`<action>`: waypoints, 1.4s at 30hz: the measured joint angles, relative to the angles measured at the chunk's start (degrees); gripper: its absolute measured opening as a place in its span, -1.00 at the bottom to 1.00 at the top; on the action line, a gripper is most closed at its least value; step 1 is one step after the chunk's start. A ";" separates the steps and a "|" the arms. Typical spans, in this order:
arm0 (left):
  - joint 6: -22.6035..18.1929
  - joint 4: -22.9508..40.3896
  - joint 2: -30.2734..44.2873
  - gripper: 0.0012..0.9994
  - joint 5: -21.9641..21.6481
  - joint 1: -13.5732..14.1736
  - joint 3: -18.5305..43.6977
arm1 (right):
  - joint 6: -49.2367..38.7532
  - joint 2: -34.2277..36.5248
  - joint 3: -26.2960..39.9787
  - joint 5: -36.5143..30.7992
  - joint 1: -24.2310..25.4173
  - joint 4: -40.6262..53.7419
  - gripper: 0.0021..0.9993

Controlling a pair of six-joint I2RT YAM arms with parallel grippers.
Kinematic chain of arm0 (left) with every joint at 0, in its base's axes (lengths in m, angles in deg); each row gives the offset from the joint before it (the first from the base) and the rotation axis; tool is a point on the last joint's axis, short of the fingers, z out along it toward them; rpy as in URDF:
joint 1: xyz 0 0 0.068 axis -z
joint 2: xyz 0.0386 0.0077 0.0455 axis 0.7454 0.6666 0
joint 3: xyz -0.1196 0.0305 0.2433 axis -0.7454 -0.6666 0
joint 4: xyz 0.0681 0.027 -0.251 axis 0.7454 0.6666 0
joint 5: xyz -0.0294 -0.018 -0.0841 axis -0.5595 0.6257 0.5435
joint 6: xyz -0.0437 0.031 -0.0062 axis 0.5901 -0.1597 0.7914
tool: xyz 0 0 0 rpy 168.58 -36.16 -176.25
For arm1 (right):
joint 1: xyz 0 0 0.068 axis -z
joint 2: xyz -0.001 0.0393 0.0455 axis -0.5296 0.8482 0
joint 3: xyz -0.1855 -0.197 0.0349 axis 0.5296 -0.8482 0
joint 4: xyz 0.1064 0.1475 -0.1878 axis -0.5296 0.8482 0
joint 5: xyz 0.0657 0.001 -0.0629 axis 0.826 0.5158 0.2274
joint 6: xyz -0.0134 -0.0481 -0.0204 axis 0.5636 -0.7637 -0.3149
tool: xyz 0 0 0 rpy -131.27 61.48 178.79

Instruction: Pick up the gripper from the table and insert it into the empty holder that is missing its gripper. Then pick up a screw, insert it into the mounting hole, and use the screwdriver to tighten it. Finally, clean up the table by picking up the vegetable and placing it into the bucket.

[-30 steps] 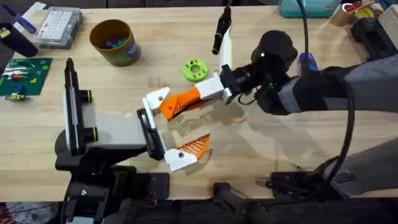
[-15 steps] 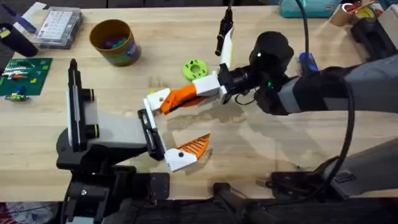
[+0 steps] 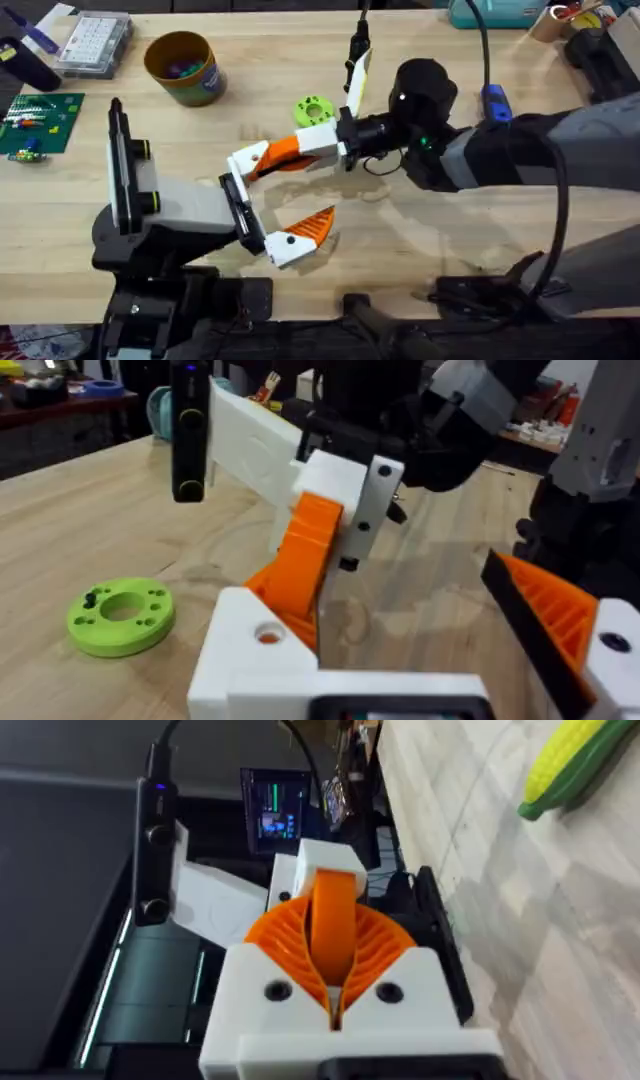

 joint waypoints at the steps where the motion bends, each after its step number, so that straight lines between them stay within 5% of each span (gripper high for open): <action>1: 0.12 0.04 0.00 0.98 -0.39 0.00 0.00 | -0.31 0.00 0.00 -0.61 -0.21 0.11 -0.97; 28: 0.58 0.21 0.00 0.98 -2.72 -0.37 -0.02 | -3.49 -0.02 0.02 -6.16 -1.85 0.26 -0.98; 29: 0.58 0.19 0.00 0.98 -2.80 -0.37 -0.02 | -3.48 0.00 0.00 -6.20 -1.85 0.30 -0.91; 31: 0.51 -0.33 0.00 0.98 -2.84 -0.37 -0.02 | -3.94 0.00 0.00 -6.67 -1.99 0.84 -0.45; 34: 0.34 -0.82 0.00 0.98 -2.92 -0.37 -0.02 | -4.15 0.00 0.00 -7.31 -2.10 1.34 -0.18; 42: 0.10 -1.36 0.00 0.98 -2.55 -0.37 0.00 | -3.79 0.00 0.00 -7.11 -1.95 0.70 0.09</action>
